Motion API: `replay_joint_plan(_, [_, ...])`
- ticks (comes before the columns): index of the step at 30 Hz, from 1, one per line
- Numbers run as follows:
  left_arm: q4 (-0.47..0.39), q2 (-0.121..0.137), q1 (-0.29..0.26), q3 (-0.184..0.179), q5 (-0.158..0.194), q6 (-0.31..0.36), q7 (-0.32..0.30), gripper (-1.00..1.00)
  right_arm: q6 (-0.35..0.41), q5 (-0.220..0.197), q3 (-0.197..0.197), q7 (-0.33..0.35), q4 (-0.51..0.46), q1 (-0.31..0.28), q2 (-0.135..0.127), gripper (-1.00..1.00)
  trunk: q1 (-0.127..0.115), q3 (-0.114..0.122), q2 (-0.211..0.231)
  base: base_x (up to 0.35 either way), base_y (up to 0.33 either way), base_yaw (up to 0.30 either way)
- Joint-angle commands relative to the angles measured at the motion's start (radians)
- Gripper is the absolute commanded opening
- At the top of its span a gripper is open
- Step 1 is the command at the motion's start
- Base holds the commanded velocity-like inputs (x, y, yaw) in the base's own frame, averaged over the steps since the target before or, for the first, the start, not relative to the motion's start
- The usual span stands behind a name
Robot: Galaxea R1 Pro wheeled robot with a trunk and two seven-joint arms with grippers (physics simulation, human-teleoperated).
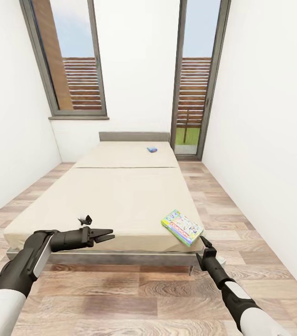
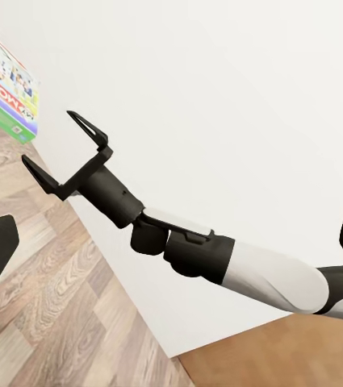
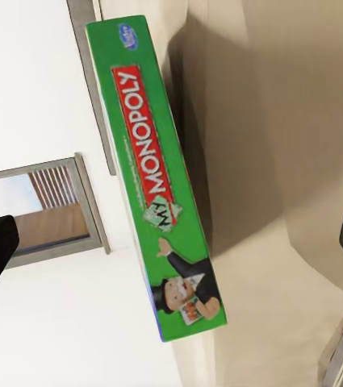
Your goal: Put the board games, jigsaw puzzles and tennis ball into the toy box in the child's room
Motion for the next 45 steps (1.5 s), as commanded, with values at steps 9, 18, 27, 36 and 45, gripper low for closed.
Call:
replay_joint_plan(9, [0.0, 0.0, 0.0, 0.003, 0.001, 0.011, -0.003, 1.0, 0.008, -0.007, -0.004, 0.001, 0.001, -0.001, 0.0, 1.0, 0.0, -0.001, 0.0, 0.068, 0.046, 0.0])
replay_joint_plan(18, [0.0, 0.0, 0.0, 0.004, 0.002, 0.01, -0.003, 1.0, 0.007, -0.007, -0.003, 0.001, 0.001, -0.001, 0.0, 1.0, 0.0, -0.001, 0.0, 0.067, 0.05, 0.0])
replay_joint_plan(27, [0.0, -0.001, 0.0, 0.003, 0.002, 0.01, -0.003, 1.0, 0.008, -0.007, -0.003, 0.0, 0.001, -0.001, 0.0, 1.0, 0.0, -0.001, 0.0, 0.008, 0.006, 0.0])
replay_joint_plan(36, [0.0, -0.001, 0.0, 0.003, 0.002, 0.01, -0.003, 1.0, 0.007, -0.006, -0.003, 0.0, 0.001, -0.001, 0.0, 1.0, 0.0, -0.001, 0.0, 0.001, 0.0, 0.0])
replay_joint_plan(45, [0.0, -0.001, 0.0, 0.003, 0.002, 0.01, -0.003, 1.0, 0.008, -0.006, -0.003, -0.005, 0.001, -0.001, 0.0, 1.0, 0.0, -0.001, 0.0, 0.0, 0.0, 0.0])
